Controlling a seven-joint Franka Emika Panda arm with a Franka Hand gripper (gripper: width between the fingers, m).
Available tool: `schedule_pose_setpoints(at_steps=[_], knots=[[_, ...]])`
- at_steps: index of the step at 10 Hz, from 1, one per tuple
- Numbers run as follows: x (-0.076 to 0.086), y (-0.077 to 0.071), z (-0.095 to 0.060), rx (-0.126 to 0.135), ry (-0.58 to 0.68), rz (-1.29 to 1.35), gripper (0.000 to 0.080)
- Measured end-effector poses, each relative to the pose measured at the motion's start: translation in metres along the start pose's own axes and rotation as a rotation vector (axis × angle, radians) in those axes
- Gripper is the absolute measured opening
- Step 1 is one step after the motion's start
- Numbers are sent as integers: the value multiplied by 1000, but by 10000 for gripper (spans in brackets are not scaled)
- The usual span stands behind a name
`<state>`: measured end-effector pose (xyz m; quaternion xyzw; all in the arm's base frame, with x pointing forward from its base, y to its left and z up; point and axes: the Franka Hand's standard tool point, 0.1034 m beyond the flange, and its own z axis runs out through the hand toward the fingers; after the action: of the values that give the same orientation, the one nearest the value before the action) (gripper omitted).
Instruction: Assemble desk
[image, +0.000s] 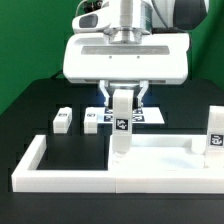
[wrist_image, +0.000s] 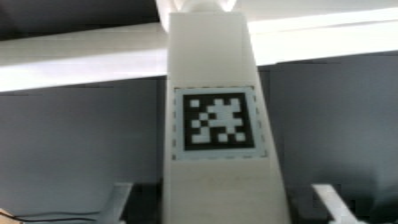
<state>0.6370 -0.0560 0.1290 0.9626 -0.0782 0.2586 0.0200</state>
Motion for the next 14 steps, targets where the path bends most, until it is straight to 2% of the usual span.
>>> schedule_pose_setpoints(at_steps=[6, 8, 10, 11, 12, 13, 14], knots=[[-13, -1, 11, -15, 15, -9, 291], [-12, 1, 12, -28, 51, -13, 291], [-12, 2, 12, -29, 50, -11, 291], [-12, 2, 12, -29, 50, -11, 400], [-12, 2, 12, -29, 50, -11, 549], [-12, 2, 12, -29, 50, -11, 549], [-12, 2, 12, -29, 50, -11, 623]])
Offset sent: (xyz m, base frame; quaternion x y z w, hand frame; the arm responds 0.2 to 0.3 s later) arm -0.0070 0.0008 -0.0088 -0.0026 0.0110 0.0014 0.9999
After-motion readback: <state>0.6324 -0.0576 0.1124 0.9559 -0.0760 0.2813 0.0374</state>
